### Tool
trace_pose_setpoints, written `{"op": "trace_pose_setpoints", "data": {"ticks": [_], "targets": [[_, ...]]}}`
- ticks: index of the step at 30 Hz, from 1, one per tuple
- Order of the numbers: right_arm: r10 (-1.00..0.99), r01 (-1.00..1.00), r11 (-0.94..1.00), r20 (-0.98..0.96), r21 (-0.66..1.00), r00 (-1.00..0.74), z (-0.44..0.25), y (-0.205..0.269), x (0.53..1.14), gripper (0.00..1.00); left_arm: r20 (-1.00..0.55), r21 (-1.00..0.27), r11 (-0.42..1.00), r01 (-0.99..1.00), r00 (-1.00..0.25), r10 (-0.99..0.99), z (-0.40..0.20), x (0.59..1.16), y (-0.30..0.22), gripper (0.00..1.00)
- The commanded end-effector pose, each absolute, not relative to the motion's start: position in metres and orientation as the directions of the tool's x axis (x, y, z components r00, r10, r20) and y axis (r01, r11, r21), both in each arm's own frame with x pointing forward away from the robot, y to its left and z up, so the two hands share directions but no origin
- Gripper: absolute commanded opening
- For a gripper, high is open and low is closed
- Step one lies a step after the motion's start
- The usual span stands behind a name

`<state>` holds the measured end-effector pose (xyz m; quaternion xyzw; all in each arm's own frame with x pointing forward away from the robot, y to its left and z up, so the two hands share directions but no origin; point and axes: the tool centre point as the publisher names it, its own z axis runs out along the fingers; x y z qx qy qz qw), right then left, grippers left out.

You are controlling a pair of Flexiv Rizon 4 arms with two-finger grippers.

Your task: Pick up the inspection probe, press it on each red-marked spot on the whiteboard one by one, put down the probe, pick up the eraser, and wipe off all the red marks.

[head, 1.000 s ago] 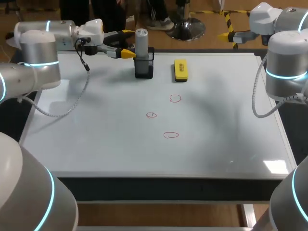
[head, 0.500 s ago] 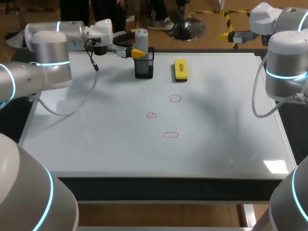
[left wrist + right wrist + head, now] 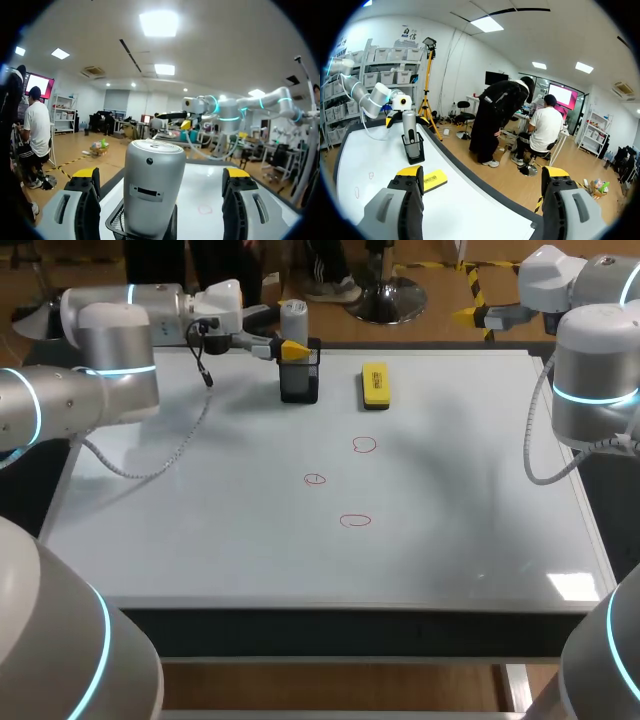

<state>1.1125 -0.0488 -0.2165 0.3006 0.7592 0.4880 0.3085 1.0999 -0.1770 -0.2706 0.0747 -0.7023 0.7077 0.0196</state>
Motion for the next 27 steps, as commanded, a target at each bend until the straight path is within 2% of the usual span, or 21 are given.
{"op": "trace_pose_setpoints", "data": {"ticks": [1, 2, 4, 5, 6, 27], "targets": [[0.757, 0.156, 0.344, -0.175, 0.926, -0.629, -0.217, -0.049, 1.113, 1.00, 0.133, -0.991, -0.008, -0.133, -0.988, -0.078, -0.271, 1.100, -0.179, 0.76], [0.757, 0.156, 0.344, -0.175, 0.926, -0.629, -0.217, -0.049, 1.113, 1.00, 0.134, -0.991, -0.008, -0.133, -0.988, -0.078, -0.272, 1.100, -0.179, 0.69], [0.757, 0.156, 0.344, -0.175, 0.926, -0.629, -0.217, -0.049, 1.113, 1.00, 0.134, -0.991, -0.007, -0.134, -0.988, -0.077, -0.272, 1.100, -0.179, 0.38], [0.757, 0.156, 0.344, -0.175, 0.926, -0.629, -0.217, -0.049, 1.113, 1.00, 0.134, -0.991, -0.007, -0.134, -0.988, -0.076, -0.272, 1.100, -0.179, 0.15], [0.757, 0.156, 0.344, -0.175, 0.926, -0.629, -0.217, -0.049, 1.113, 1.00, 0.134, -0.991, -0.006, -0.134, -0.988, -0.075, -0.273, 1.100, -0.179, 0.00], [0.757, 0.156, 0.344, -0.175, 0.926, -0.629, -0.217, -0.049, 1.113, 1.00, 0.118, -0.993, -0.030, -0.116, -0.991, -0.056, -0.255, 1.105, -0.182, 0.00]]}}
